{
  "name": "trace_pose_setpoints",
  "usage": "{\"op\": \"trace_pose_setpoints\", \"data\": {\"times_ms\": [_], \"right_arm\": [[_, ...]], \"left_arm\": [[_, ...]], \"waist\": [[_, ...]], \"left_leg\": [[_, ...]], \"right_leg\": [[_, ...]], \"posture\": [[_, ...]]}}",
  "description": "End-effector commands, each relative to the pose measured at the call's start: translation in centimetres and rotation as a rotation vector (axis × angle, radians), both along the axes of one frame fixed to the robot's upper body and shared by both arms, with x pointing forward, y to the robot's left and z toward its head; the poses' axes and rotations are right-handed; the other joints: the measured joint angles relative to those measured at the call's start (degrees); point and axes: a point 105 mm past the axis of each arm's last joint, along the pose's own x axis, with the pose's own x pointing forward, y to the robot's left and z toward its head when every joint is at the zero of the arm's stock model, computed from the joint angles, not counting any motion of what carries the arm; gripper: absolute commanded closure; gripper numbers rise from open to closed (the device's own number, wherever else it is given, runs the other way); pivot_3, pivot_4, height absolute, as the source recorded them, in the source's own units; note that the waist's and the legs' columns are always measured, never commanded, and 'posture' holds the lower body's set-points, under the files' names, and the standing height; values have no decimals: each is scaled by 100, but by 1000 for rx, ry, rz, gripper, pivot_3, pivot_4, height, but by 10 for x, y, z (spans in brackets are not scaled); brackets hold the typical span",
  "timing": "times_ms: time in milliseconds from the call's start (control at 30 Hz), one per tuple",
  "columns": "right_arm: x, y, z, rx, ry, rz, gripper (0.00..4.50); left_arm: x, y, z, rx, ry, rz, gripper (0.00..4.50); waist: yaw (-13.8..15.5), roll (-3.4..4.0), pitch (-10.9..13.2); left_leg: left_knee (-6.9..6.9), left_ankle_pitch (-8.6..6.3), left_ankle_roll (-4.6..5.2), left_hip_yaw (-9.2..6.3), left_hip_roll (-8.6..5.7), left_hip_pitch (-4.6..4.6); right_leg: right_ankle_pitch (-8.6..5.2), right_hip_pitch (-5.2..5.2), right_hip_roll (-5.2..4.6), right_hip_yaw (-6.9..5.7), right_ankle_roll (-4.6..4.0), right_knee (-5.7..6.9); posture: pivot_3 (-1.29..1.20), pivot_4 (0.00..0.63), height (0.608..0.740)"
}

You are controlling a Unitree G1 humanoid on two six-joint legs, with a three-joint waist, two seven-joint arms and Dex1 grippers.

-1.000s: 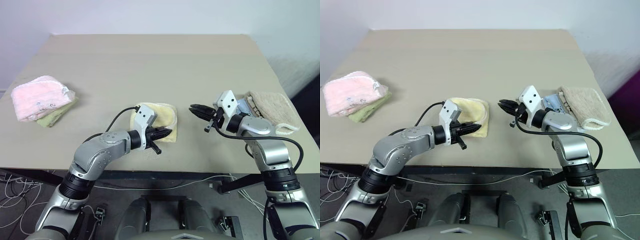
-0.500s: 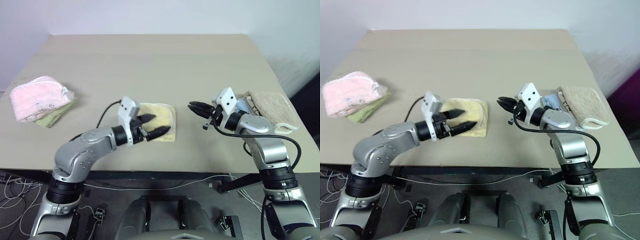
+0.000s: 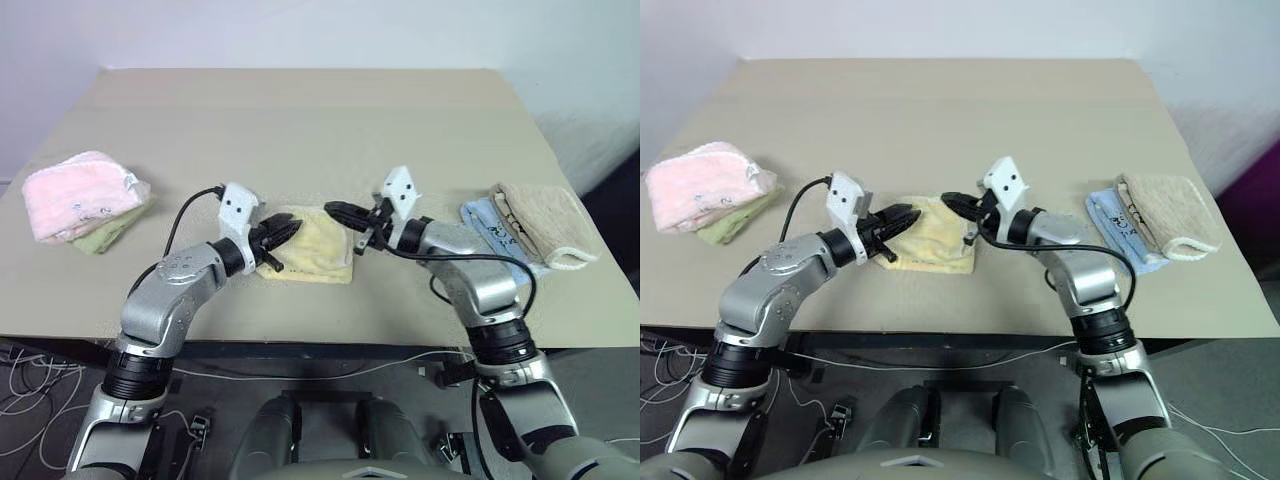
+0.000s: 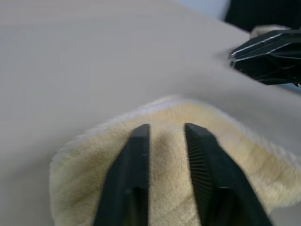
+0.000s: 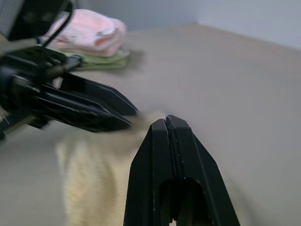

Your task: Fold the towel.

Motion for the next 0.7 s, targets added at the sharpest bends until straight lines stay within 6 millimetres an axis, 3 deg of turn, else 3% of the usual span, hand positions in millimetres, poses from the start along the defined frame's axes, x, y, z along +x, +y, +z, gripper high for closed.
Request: {"op": "trace_pose_setpoints", "data": {"times_ms": [33, 167, 367, 433, 533, 633, 700], "right_arm": [[3, 3, -35, -49, 98, -27, 4500], [3, 0, -63, -100, 164, -58, 4500], [-1, -4, -64, -102, 140, -60, 4500], [-3, -6, -57, -92, 104, -53, 4500], [-5, -11, -35, -41, 52, -56, 4500], [-7, -22, -13, 27, 47, -74, 4500], [-9, -31, -2, 76, 79, -83, 4330]], "left_arm": [[0, -1, -27, 122, 15, -10, 3322], [0, 0, -47, 164, 49, -7, 3322], [-3, 4, -52, 144, 45, 6, 3322], [-2, 3, -41, 75, 20, 15, 3322], [-4, 2, -9, -96, -40, 9, 3322], [-4, 16, 19, -201, -97, 46, 3322], [-3, 33, 21, -158, -120, 96, 3344]], "waist": [[-1, 0, 0], [0, 2, -1], [-13, 2, -5], [-10, 2, -5], [-9, 1, -3], [-16, 0, -1], [-42, 0, -2]], "left_leg": [[0, 0, 0, 0, 0, 0], [1, 0, 0, 0, -1, -3], [1, 0, 0, -1, 0, 2], [1, 0, 0, -1, 0, 1], [1, 0, 0, -1, 0, 0], [3, 0, 0, -2, 1, -7], [2, 0, 0, -2, 3, -6]], "right_leg": [[0, -1, 0, 0, 0, 0], [0, -4, -1, 0, 0, 2], [0, 0, -2, 0, 0, 3], [0, 0, -2, 0, 0, 3], [0, -2, -2, 0, 0, 4], [0, -8, -4, 0, 1, 4], [0, -7, -6, 0, 1, 5]], "posture": [[0, 150, 740], [0, 150, 740], [0, 150, 740], [0, 150, 740], [0, 150, 740], [0, 150, 740], [0, 150, 740]]}}
